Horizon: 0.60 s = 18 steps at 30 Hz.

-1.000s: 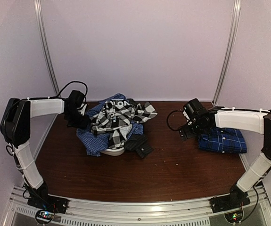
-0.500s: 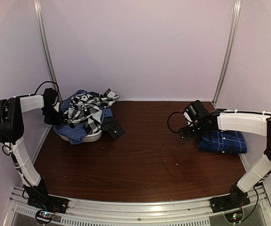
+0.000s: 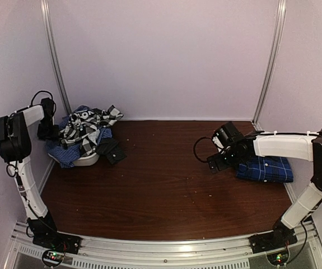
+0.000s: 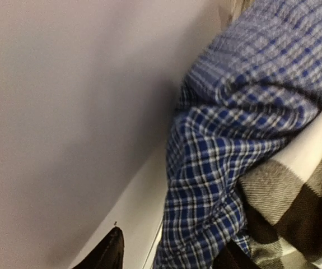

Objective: Fold and stack the long sleeve shirts
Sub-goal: Move the bin to the corner of the board, then pick up the crumpled shirt from the bin.

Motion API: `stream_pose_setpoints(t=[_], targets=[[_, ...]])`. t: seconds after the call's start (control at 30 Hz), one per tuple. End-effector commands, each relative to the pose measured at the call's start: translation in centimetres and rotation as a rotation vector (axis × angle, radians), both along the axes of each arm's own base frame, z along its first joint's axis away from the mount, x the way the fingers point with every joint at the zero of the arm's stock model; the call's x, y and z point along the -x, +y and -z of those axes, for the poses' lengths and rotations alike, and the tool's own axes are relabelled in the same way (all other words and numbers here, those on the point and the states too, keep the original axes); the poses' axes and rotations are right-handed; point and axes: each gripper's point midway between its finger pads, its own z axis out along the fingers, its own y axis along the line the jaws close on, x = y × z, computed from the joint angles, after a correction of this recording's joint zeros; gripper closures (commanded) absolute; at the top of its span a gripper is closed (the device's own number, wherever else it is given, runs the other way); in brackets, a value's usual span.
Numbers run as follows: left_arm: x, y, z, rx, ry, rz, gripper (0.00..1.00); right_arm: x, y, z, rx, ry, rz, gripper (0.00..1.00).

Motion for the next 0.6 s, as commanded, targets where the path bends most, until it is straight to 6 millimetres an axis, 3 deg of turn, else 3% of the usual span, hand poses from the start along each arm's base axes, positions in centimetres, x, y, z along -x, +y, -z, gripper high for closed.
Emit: stream_pose_setpoints(t=[0.0, 0.07, 0.13, 0.2, 0.23, 0.3, 0.43, 0.57], targets=[[-1.6, 1.2, -6.2, -0.043, -0.127, -0.031, 0.41, -0.4, 1.2, -0.8, -0.031, -0.016, -0.005, 0.0], [-2.3, -1.4, -8.3, 0.072, -0.219, 0.042, 0.36, -0.3, 1.6, -0.5, -0.032, -0.01, -0.008, 0.0], [-2.7, -4.7, -10.5, 0.184, -0.323, 0.139, 0.24, -0.2, 1.9, -0.3, -0.027, -0.004, -0.013, 0.0], [-3.1, -8.4, -11.6, 0.311, -0.406, 0.25, 0.04, -0.1, 2.2, -0.1, -0.02, -0.001, -0.019, 0.0], [-3.2, -10.0, -11.7, 0.359, -0.421, 0.293, 0.02, -0.1, 2.4, -0.1, -0.019, -0.002, -0.02, 0.0], [-3.6, -12.7, -10.7, 0.42, -0.408, 0.351, 0.02, -0.1, 2.6, -0.1, -0.017, -0.003, -0.022, 0.0], [-4.7, -14.8, -7.5, 0.421, -0.337, 0.365, 0.04, 0.0, 3.1, -0.4, -0.018, -0.008, -0.026, 0.0], [-5.5, -15.6, -3.8, 0.437, -0.272, 0.351, 0.2, 0.4, 3.1, -0.6, -0.017, -0.01, -0.024, 0.0]])
